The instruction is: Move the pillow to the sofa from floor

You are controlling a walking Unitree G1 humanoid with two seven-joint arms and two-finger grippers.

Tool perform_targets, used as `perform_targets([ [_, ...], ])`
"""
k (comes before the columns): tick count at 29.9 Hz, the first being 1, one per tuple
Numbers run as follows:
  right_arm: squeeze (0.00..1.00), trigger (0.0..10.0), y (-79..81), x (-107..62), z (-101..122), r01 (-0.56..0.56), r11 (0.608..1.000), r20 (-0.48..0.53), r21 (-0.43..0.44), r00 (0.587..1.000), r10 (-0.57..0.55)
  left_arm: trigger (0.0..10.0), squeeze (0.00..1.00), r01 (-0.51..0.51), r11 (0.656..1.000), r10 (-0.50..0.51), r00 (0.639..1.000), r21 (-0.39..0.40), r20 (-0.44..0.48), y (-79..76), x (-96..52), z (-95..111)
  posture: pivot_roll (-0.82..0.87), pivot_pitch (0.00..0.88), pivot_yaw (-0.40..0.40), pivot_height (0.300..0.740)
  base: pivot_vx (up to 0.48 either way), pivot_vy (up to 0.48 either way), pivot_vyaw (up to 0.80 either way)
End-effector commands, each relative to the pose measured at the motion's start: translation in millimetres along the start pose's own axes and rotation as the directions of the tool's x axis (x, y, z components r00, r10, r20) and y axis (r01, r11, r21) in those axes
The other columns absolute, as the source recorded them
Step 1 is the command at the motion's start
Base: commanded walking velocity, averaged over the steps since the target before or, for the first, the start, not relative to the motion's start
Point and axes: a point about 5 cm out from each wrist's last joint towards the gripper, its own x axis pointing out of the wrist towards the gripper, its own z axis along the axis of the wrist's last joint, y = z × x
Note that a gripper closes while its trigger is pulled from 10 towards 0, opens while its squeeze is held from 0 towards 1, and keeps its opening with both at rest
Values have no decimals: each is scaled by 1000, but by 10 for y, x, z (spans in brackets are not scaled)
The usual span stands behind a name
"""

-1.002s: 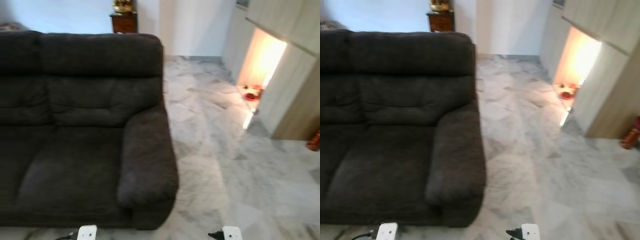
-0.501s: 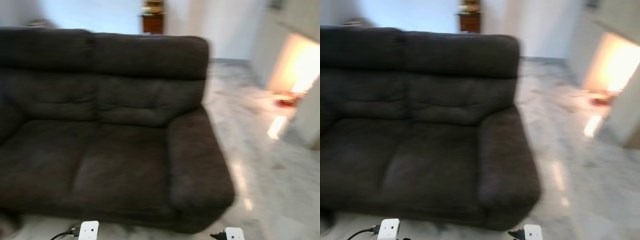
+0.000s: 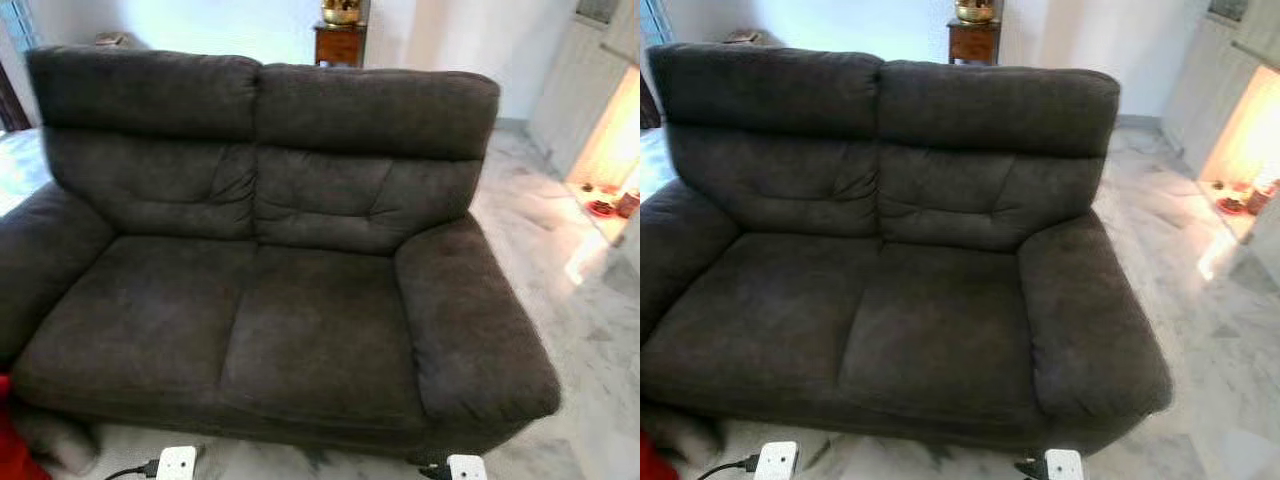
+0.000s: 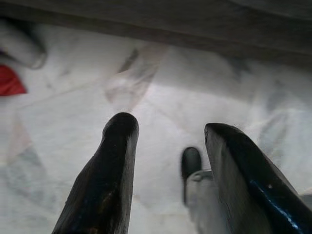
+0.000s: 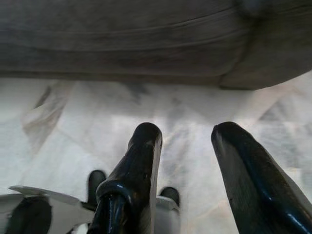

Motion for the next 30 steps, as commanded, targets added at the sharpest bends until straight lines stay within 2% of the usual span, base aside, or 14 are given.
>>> perform_targets([
  [1, 0, 10000, 210, 78, 115, -63, 971, -36, 231, 997, 73, 10000, 0, -129, 991, 125, 987, -28, -97, 623, -118, -184, 145, 0, -26, 740, 0, 0, 0],
  [30, 0, 10000, 153, 67, 100, -52, 973, -41, 224, 997, 63, 10000, 0, -108, 994, 105, 990, -28, -93, 550, -108, -195, 144, 0, -53, 740, 0, 0, 0],
])
